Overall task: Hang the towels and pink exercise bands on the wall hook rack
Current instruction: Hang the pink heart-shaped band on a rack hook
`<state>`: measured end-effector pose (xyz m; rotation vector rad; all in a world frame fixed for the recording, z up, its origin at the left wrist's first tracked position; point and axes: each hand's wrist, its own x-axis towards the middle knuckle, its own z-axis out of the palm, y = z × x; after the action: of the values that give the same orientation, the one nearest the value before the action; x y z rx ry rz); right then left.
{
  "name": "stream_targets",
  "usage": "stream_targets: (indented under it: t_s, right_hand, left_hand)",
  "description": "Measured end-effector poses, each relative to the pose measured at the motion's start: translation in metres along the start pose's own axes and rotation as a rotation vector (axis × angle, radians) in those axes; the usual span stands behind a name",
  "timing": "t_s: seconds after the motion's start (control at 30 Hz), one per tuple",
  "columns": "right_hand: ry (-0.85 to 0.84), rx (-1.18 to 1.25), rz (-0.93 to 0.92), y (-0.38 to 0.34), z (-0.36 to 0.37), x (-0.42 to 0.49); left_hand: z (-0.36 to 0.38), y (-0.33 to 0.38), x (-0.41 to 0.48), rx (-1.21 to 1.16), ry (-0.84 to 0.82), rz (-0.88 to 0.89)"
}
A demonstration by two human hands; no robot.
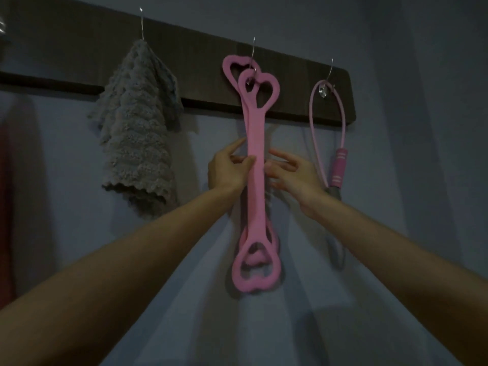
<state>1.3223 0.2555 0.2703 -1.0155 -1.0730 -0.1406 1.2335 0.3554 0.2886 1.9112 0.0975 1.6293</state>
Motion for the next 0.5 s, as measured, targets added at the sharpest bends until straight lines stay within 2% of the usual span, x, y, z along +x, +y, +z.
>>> stream_targets:
  t_s: [0.13, 0.23, 0.5]
  right_hand:
    - [0.005, 0.066, 0.098, 0.015, -0.007, -0.024]
    - [0.017, 0.051, 0.142, 0.028, -0.015, -0.042]
    - [-0.048, -0.056, 0.191, 0.051, -0.036, -0.093]
  left_hand:
    - [0.000, -0.007, -0.027, -0.104, -0.023, -0.157]
    - [-0.002, -0.006, -0.051, -0.143, -0.045, -0.209]
    - [-0.004, -0.030, -0.115, -0.034, -0.121, -0.309]
